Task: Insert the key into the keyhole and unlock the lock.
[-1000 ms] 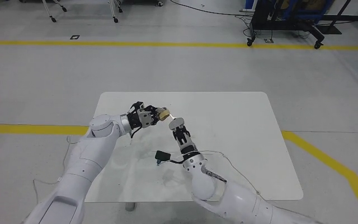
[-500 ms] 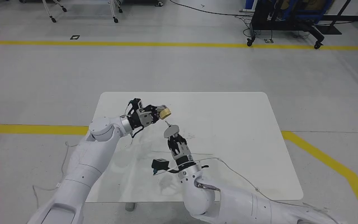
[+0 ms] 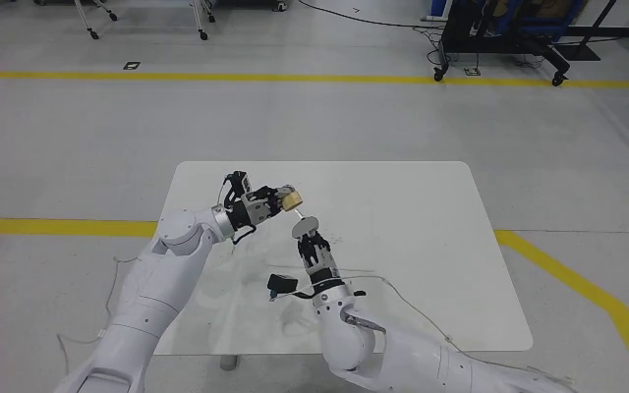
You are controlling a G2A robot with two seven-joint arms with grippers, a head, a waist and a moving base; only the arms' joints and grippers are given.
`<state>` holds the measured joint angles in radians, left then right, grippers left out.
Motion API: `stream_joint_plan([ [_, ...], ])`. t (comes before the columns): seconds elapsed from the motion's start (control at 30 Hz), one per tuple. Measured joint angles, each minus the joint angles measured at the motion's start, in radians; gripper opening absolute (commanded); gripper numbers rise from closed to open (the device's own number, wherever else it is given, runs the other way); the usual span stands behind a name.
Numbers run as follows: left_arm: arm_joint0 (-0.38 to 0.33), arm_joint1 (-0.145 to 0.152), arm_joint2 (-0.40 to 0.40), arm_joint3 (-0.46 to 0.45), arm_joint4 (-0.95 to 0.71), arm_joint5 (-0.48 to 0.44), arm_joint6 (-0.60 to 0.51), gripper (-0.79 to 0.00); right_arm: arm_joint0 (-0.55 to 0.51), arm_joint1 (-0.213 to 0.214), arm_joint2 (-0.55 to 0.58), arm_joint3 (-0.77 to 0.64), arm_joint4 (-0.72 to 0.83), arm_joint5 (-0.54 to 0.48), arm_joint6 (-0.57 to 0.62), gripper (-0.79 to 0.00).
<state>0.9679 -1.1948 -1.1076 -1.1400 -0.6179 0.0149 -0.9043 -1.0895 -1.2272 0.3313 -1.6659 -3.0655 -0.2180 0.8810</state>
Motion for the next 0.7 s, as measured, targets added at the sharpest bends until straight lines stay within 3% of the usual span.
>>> stream_joint_plan([
  [0.7,0.007,0.001,-0.017,-0.015,0.037,-0.01,0.023,-0.785,-0.02,-0.036,0.029,0.017,-0.006,-0.014,-0.018,-0.785],
])
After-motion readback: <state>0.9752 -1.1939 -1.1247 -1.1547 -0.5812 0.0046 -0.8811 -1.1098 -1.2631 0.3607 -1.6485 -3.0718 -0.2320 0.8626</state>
